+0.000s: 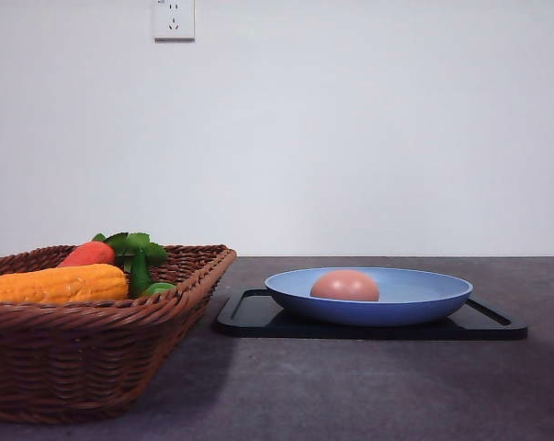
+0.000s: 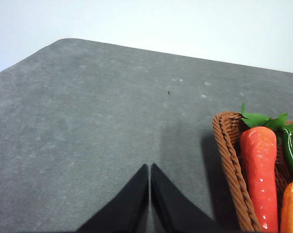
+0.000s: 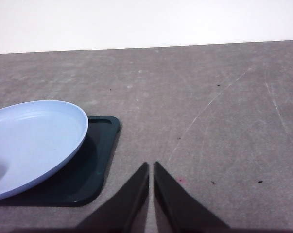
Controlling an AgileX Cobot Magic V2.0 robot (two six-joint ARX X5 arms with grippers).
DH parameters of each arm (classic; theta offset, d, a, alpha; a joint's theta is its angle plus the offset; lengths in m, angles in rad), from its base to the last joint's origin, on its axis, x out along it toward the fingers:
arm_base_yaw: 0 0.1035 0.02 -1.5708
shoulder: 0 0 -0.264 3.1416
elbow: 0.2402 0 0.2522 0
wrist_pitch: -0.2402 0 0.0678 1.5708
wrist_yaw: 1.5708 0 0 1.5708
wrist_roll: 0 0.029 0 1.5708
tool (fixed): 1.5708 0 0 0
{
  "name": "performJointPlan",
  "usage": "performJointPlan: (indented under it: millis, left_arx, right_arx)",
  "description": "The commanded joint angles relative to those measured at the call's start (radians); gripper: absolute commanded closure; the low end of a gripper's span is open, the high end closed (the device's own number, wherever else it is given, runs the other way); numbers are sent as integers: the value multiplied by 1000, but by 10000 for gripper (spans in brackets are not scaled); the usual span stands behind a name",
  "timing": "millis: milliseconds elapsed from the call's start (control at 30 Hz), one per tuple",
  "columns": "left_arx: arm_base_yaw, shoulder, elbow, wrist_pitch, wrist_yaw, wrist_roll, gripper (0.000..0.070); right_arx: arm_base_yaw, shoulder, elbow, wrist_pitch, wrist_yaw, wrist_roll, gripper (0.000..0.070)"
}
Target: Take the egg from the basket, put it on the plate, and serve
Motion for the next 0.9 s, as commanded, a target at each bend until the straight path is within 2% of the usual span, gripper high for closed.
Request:
performJointPlan:
  millis: [0,867]
  left_arx:
    - [2,-2,-23,-16,1,-4,700]
    - [2,-2,-23,-16,1,-5,700]
  right_arx:
    - [0,-3,-5,11,4,16,700]
    - [0,-3,-5,11,4,16,700]
